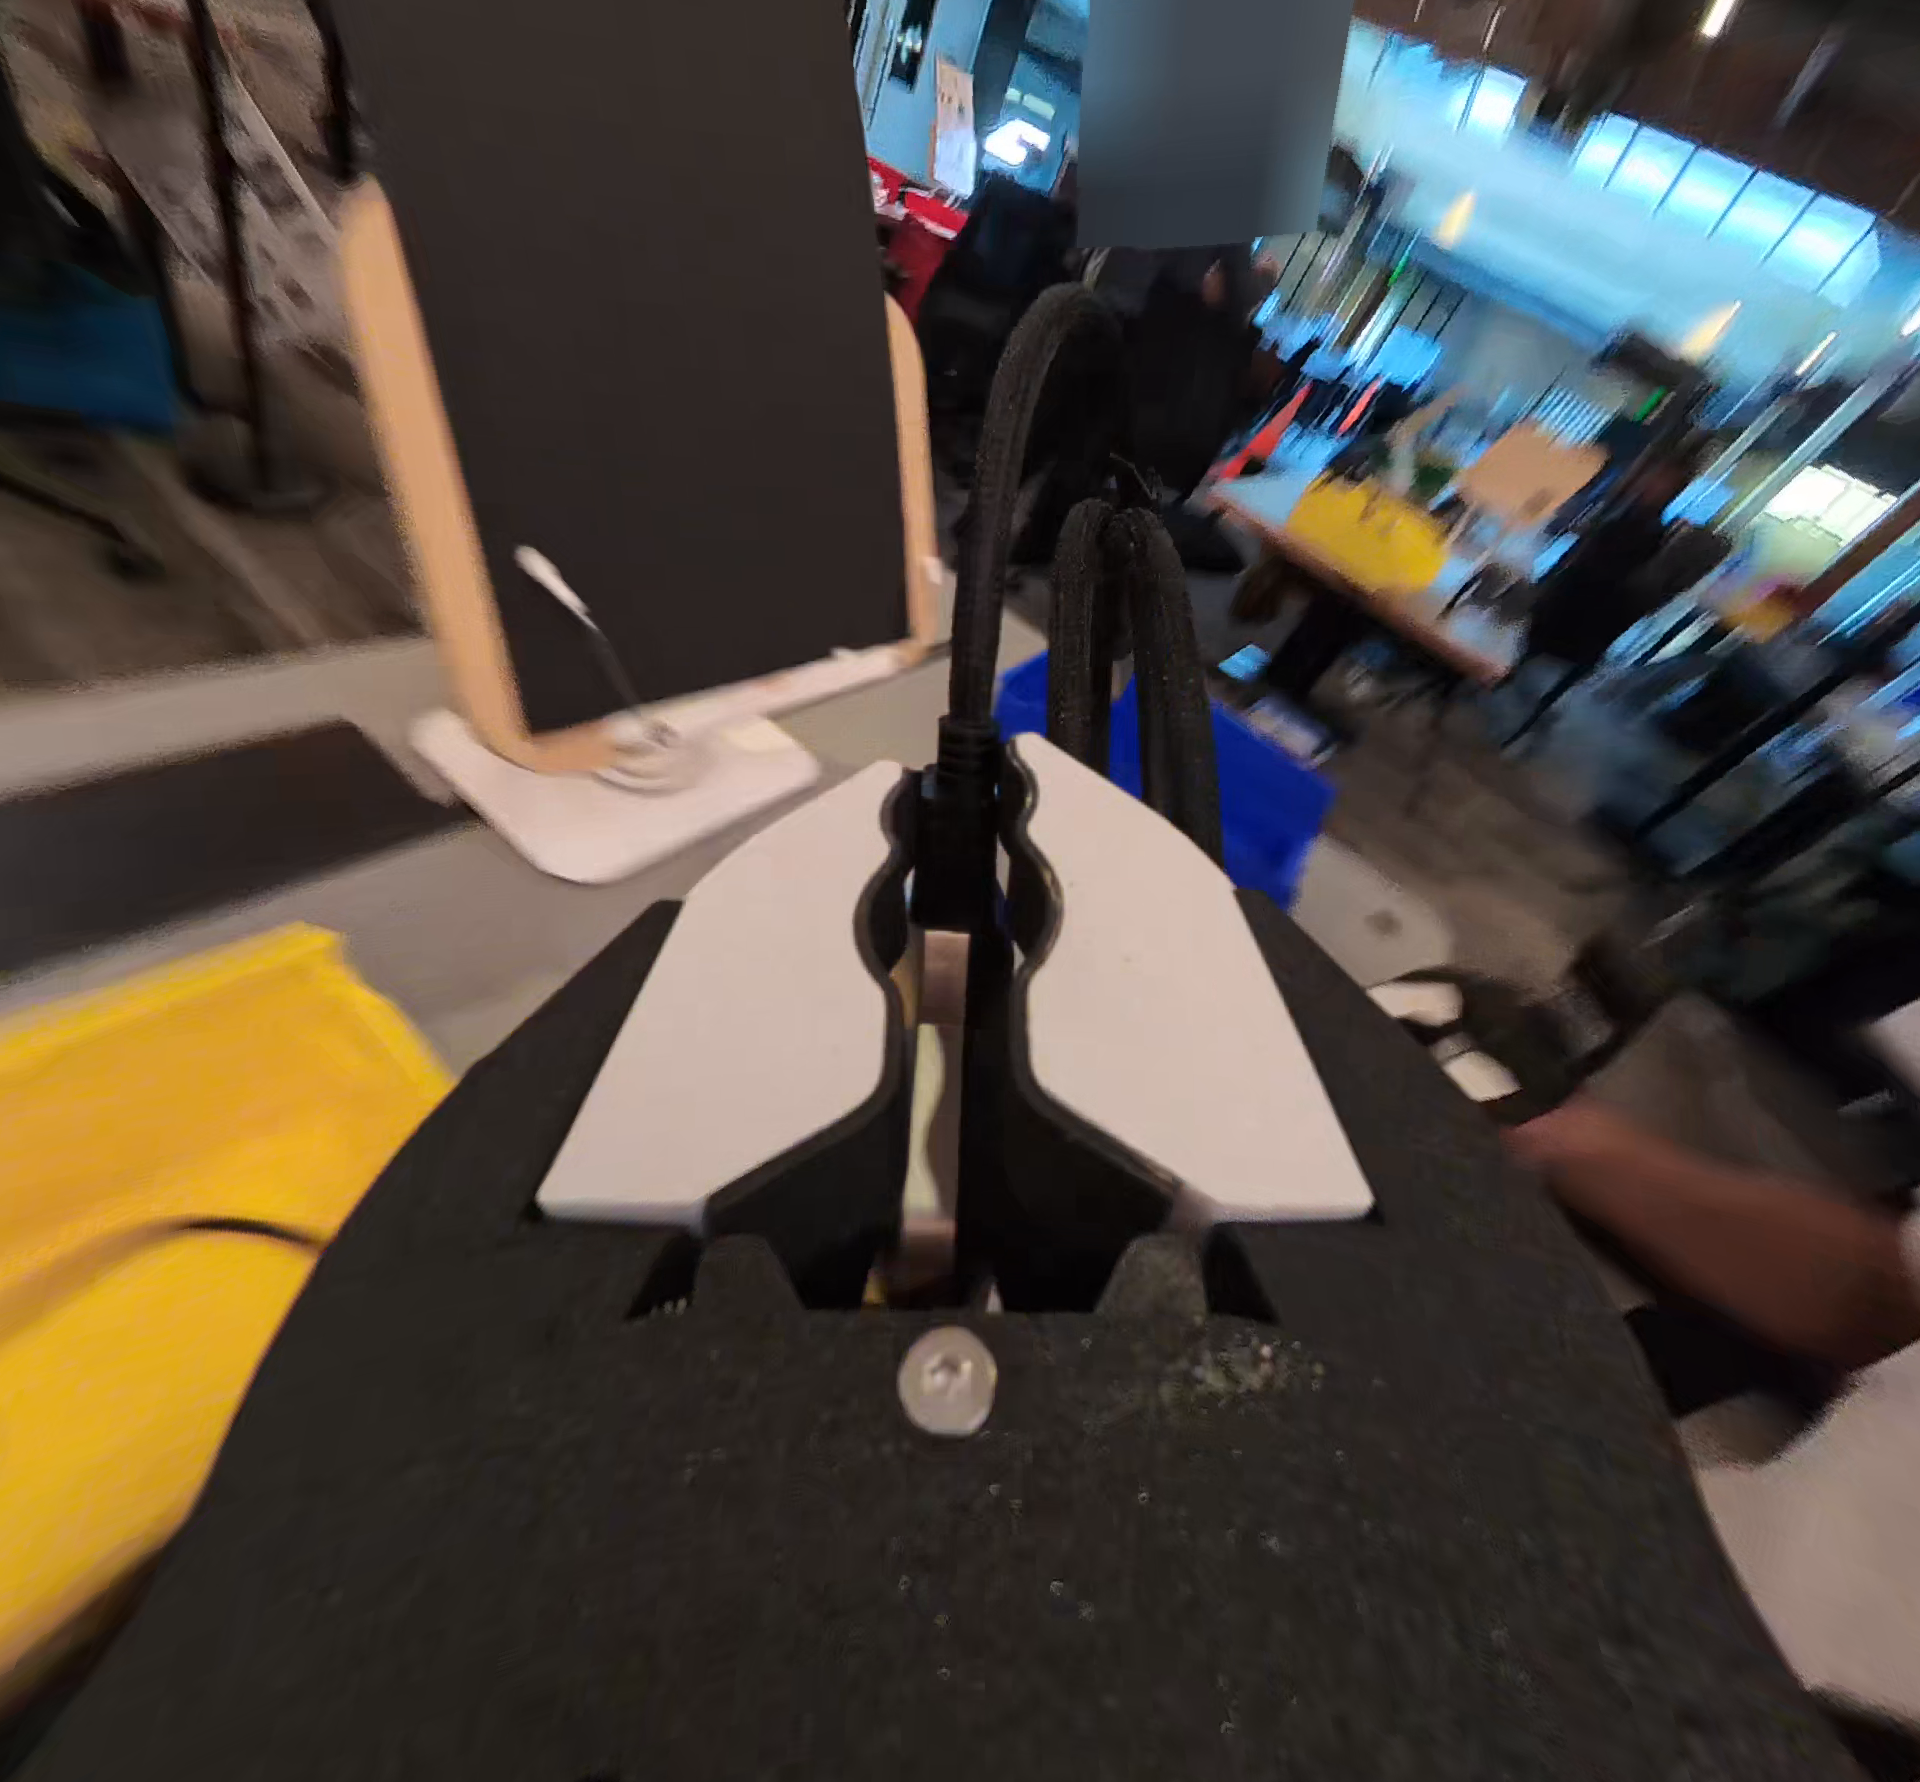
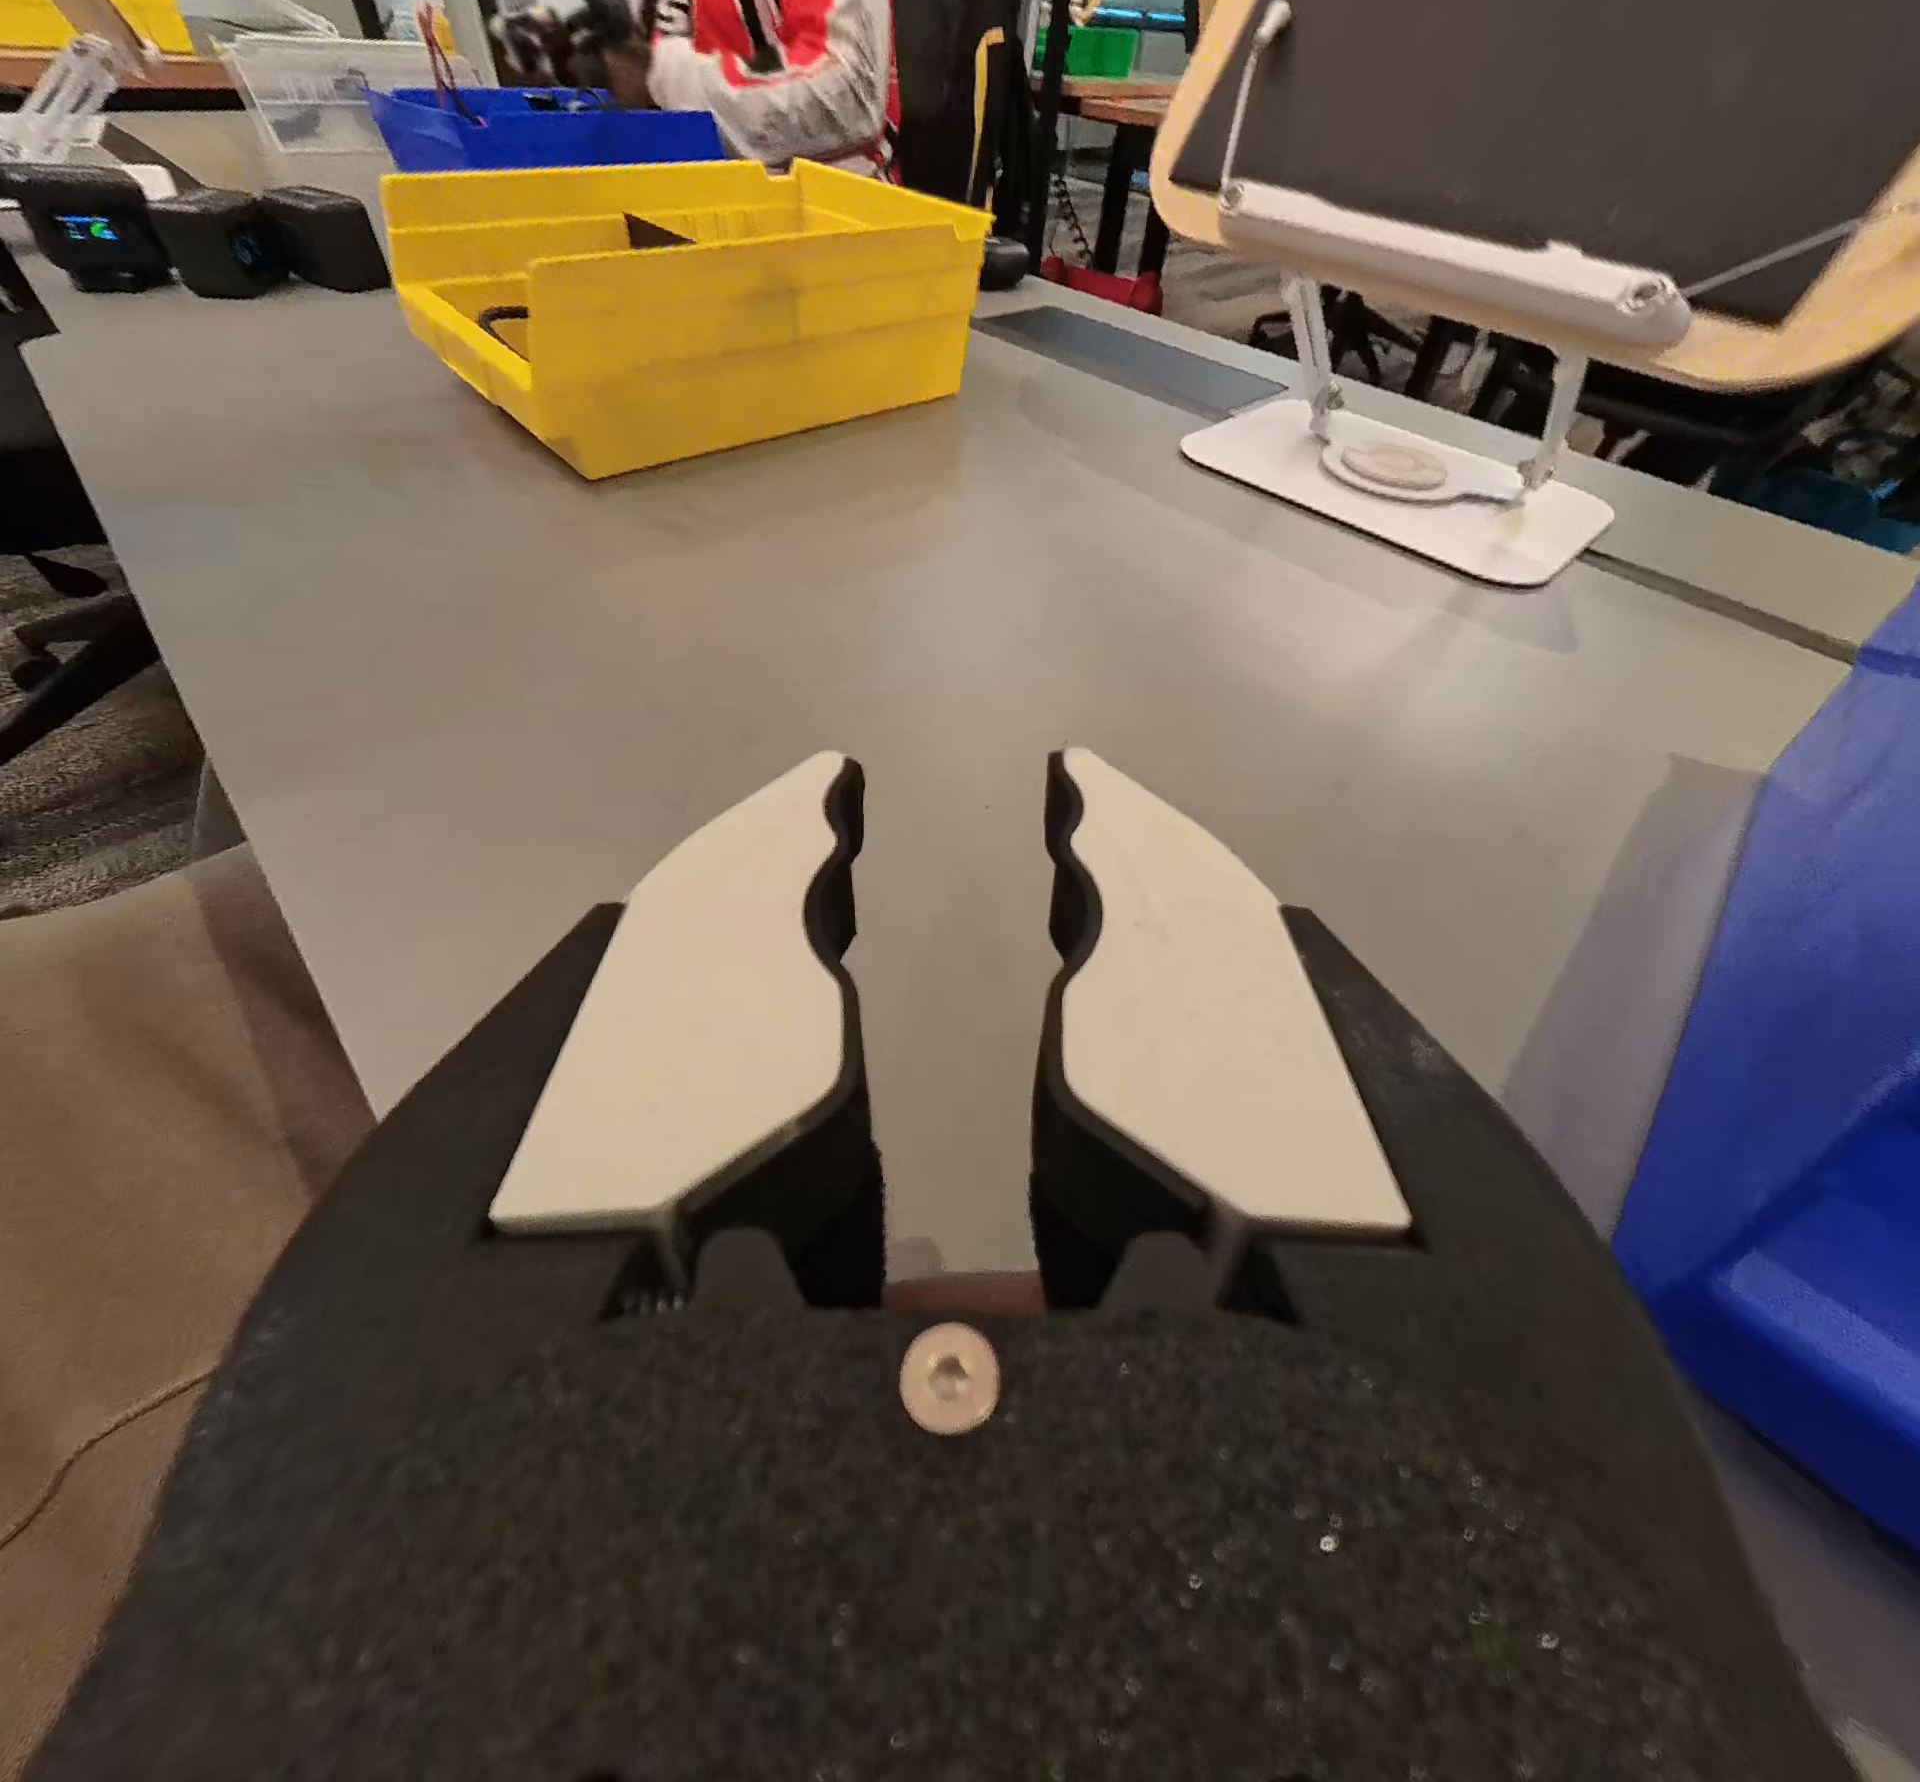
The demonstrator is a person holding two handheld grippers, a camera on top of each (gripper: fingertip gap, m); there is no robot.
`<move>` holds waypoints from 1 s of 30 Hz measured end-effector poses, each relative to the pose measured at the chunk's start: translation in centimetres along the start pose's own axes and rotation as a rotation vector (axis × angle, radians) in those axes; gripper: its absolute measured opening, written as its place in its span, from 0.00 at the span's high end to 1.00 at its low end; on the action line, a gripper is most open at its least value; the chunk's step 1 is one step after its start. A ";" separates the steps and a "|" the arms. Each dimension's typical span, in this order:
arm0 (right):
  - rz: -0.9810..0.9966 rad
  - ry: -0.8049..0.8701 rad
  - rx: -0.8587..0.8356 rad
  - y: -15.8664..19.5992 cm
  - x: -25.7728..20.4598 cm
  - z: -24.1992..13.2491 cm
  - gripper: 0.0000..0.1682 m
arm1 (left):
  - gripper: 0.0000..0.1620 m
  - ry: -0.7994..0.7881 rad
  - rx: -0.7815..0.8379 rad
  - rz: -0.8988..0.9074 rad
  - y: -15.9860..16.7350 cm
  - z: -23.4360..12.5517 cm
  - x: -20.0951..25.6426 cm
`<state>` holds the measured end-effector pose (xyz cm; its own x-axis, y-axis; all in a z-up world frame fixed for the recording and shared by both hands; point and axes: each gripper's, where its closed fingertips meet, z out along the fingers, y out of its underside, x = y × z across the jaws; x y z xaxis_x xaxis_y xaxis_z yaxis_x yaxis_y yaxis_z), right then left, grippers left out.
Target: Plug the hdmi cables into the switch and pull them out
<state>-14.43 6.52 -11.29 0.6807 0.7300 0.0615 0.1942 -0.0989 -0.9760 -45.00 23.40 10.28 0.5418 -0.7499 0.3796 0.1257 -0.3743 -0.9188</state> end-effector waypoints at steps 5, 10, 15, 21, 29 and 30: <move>-0.216 -0.100 0.023 -1.9 -2.1 1.7 0.80 | 0.91 0.227 0.015 -0.586 10.5 6.6 4.9; -0.672 -0.101 0.074 -2.8 -4.1 4.4 0.79 | 0.91 0.351 -0.087 -0.909 19.2 12.1 8.9; -1.099 0.127 0.206 -3.0 -4.6 5.8 0.79 | 0.91 0.384 -0.196 -1.040 23.6 14.6 11.3; -1.332 0.149 0.201 -2.2 -4.4 6.6 0.79 | 0.92 0.383 -0.368 -1.029 25.7 14.9 12.9; -1.503 -0.011 0.328 -3.7 -6.7 6.9 0.88 | 0.91 0.538 -0.542 -1.056 26.0 15.4 14.8; -1.493 -0.039 0.335 -4.0 -7.0 6.6 0.88 | 0.91 0.562 -0.559 -1.050 25.9 15.3 15.2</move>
<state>-24.70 6.27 -9.19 -0.0053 0.0385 0.9992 0.4965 0.8675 -0.0308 -20.80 10.64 -9.42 -0.0369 -0.0374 0.9986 -0.1597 -0.9862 -0.0428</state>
